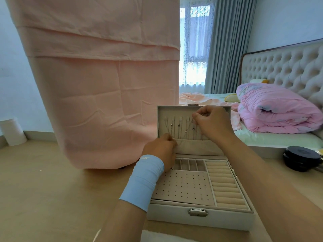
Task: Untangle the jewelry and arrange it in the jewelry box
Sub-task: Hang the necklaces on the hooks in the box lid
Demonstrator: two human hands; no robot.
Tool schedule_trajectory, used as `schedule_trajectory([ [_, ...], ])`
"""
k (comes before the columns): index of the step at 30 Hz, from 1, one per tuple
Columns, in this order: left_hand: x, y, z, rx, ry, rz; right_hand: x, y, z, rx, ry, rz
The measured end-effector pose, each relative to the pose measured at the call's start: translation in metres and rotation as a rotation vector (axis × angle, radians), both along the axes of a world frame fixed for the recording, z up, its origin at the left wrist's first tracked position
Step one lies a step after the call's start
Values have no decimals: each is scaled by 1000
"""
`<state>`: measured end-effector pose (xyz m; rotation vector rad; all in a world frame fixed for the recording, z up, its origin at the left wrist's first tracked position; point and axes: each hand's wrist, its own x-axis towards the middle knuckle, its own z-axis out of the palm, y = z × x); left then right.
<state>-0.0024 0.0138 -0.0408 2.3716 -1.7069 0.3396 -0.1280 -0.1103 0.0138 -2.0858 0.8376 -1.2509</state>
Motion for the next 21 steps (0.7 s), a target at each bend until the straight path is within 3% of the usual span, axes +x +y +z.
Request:
schedule_trajectory([
  [7,-4,0,5,-49,-64,109,0,-4,-4,-51,-23,-13],
  [16,-1,0,9,-5,-77,146,26,6,-13,-47,140,156],
  [18,4,0,9,-8,-54,133,33,8,-15,-103,194,162],
  [21,9,0,11,-6,-8,120,41,12,-17,-244,445,147],
])
